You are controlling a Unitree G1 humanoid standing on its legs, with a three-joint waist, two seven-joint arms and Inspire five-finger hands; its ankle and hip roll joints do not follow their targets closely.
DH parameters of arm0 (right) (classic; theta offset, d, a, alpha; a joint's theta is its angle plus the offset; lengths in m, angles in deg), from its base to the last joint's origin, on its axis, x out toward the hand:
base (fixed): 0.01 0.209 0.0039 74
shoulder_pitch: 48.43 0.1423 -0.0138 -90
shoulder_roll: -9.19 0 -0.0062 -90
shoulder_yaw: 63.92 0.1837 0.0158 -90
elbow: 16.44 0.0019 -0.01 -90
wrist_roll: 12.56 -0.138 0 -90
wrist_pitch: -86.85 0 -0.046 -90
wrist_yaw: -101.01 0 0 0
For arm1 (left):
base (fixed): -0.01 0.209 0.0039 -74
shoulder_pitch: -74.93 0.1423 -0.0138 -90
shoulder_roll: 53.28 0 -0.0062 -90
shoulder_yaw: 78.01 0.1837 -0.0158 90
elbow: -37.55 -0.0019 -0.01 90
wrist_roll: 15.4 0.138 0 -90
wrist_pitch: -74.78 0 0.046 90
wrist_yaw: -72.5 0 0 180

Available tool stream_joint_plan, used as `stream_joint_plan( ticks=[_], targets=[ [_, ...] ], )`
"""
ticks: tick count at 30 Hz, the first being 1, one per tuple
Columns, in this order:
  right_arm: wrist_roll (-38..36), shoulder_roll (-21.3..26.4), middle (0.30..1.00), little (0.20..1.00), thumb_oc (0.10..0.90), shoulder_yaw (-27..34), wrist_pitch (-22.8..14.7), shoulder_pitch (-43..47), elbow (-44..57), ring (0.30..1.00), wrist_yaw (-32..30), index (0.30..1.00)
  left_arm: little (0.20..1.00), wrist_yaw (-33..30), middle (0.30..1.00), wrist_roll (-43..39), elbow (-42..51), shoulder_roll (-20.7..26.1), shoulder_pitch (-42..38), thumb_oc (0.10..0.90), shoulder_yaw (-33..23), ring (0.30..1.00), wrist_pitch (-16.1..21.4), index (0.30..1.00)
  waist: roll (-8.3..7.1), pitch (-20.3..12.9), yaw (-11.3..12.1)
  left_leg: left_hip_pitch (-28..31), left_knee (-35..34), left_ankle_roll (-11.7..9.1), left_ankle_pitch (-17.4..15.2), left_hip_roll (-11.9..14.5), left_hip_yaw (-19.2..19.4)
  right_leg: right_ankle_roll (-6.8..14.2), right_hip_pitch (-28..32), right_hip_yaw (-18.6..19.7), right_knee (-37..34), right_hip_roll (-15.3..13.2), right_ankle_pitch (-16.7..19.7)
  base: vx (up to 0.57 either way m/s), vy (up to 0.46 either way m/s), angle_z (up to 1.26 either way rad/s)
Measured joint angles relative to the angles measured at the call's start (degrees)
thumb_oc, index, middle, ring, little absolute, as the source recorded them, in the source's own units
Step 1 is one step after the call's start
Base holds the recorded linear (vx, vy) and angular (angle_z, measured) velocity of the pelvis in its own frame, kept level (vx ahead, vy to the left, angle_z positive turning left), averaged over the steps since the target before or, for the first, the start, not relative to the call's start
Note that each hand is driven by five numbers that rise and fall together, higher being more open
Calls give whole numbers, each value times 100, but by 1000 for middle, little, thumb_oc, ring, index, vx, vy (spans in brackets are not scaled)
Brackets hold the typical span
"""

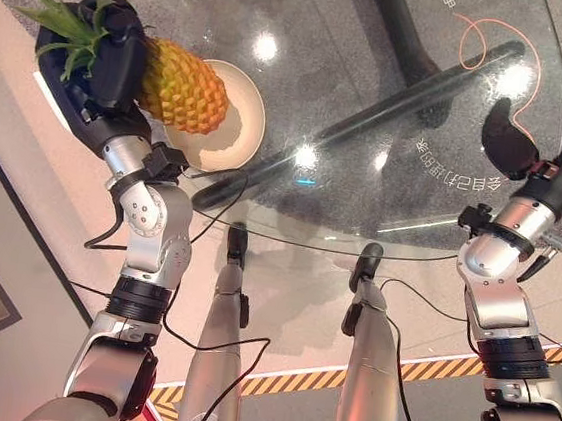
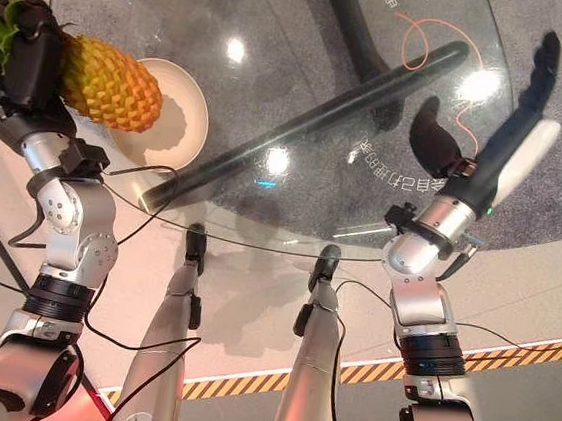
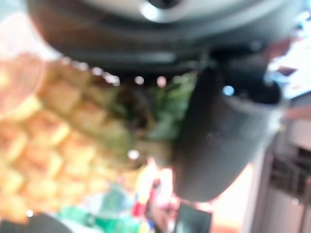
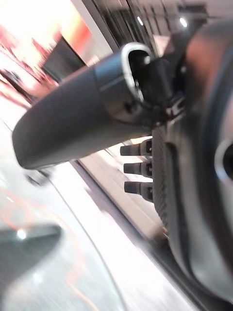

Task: Pick up the fruit to the plate

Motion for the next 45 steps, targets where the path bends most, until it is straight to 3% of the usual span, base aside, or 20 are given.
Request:
stream_joint_plan(
  ticks=[5,10,14,24,30,34,41,45],
  targets=[
    [-707,71,900,900,800,103,-11,40,-907,900,-344,900,200,-103,300,248,-283,216,-64,100,-5,300,135,300,-22,10,14,6,-37,-23,14,48,27,-19,12,-3,-90,45,41,8,-17,-4],
    [-2151,73,900,900,800,408,-601,145,-2438,900,-538,900,200,-185,300,253,-836,379,-305,100,12,300,208,300,-72,12,27,71,-78,-39,24,66,34,-21,67,-8,-105,60,42,-8,-14,0],
    [-2767,77,900,900,800,517,-788,191,-2951,900,-600,900,200,-271,300,254,-969,532,-466,100,63,300,208,300,-78,10,18,77,-82,-47,29,104,27,-41,126,-35,-224,108,108,-16,-57,-4],
    [-3877,87,900,900,800,503,-865,573,-4191,900,-448,900,200,-415,300,373,-1315,692,-972,100,407,300,215,300,-80,10,27,61,-97,-50,31,183,-25,-88,196,-142,-364,191,174,4,-12,-1],
    [-4524,96,900,900,800,498,-592,679,-4951,900,347,900,200,-496,300,374,-1519,755,-1037,100,408,300,215,300,-81,10,43,56,-106,-73,45,182,-33,-87,197,-151,-373,191,174,3,-14,0],
    [-4957,92,900,900,800,491,-560,691,-5400,900,1130,900,200,-731,300,832,-1681,759,-1094,100,453,300,214,300,-81,10,43,2,-96,-75,47,180,-116,-88,194,-202,-374,200,174,5,-29,5],
    [-5009,54,900,900,800,334,-269,695,-5532,900,1925,900,200,-854,300,1159,-1935,773,-1274,100,770,300,213,300,-111,11,51,-13,-95,-80,50,177,-131,-89,196,-223,-374,196,174,0,-2,1],
    [-5012,-101,900,900,800,188,99,734,-5644,900,2491,900,200,-827,300,1160,-2078,772,-1415,100,882,300,214,300,-160,9,34,-11,-91,-84,52,187,-131,-90,197,-223,-371,205,175,0,0,0]
  ],
)
